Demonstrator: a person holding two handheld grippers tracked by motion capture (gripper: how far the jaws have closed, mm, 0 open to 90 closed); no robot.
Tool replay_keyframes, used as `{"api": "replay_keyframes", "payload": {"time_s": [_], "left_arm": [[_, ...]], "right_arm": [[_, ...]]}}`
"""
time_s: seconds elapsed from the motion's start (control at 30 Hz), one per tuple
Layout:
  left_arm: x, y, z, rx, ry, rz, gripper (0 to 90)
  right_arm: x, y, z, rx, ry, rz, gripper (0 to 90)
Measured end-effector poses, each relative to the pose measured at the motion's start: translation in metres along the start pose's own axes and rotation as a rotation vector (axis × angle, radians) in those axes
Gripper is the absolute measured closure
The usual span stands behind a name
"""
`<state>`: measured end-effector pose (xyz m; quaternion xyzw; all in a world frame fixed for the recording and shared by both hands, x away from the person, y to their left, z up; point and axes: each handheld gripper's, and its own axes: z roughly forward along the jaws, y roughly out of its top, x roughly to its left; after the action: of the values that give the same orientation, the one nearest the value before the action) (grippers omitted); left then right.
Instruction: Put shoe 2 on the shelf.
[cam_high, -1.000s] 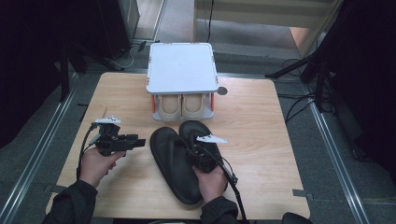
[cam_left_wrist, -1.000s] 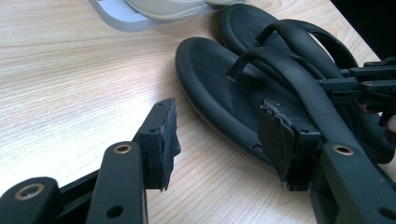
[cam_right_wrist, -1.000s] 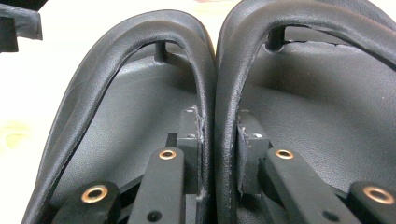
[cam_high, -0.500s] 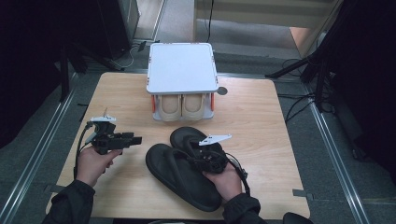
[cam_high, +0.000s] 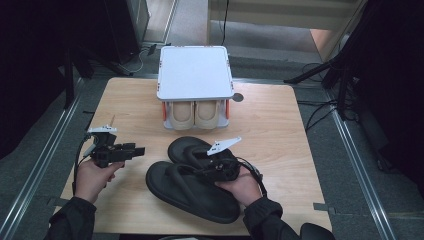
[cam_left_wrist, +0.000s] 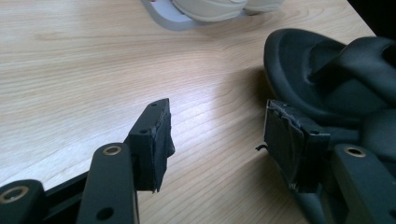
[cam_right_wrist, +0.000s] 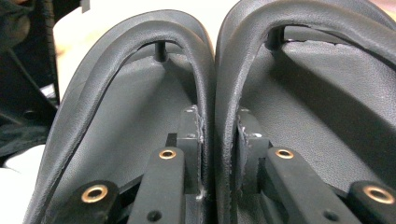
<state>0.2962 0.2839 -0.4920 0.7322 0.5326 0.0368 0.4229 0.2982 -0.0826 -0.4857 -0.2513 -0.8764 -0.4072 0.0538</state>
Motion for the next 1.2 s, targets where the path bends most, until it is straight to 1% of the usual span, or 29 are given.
{"api": "replay_keyframes", "payload": {"time_s": [0.03, 0.23, 0.27, 0.3, 0.33, 0.57, 0.7, 0.77, 0.87, 1.07, 1.2], "left_arm": [[0.001, -0.001, -0.001, -0.001, 0.003, 0.001, 42.1], [0.002, -0.009, -0.008, 0.001, 0.022, -0.018, 41.3], [0.002, -0.011, -0.010, 0.003, 0.030, -0.018, 41.3], [0.002, -0.013, -0.011, -0.004, 0.036, -0.026, 41.3], [0.002, -0.014, -0.012, 0.002, 0.038, -0.025, 41.3], [0.006, -0.021, -0.019, -0.002, 0.061, -0.045, 41.3], [0.008, -0.025, -0.023, -0.009, 0.072, -0.061, 41.3], [0.009, -0.025, -0.025, -0.010, 0.075, -0.062, 41.3], [0.010, -0.026, -0.025, -0.013, 0.075, -0.062, 41.4], [0.009, -0.025, -0.023, -0.004, 0.071, -0.056, 41.4], [0.009, -0.025, -0.023, -0.011, 0.074, -0.064, 41.4]], "right_arm": [[-0.002, 0.003, 0.000, 0.004, 0.010, -0.012, 75.9], [-0.008, 0.019, 0.001, 0.033, 0.068, -0.037, 75.9], [-0.009, 0.021, 0.001, 0.039, 0.071, -0.048, 75.9], [-0.010, 0.024, 0.001, 0.041, 0.073, -0.057, 75.9], [-0.010, 0.026, 0.001, 0.044, 0.074, -0.066, 75.9], [-0.014, 0.045, -0.003, 0.045, 0.101, -0.094, 75.8], [-0.017, 0.054, -0.007, 0.042, 0.122, -0.103, 75.8], [-0.020, 0.058, -0.009, 0.041, 0.130, -0.102, 75.8], [-0.021, 0.064, -0.012, 0.038, 0.131, -0.101, 75.8], [-0.023, 0.080, -0.024, 0.022, 0.133, -0.119, 75.8], [-0.024, 0.091, -0.032, 0.020, 0.127, -0.118, 75.8]]}}
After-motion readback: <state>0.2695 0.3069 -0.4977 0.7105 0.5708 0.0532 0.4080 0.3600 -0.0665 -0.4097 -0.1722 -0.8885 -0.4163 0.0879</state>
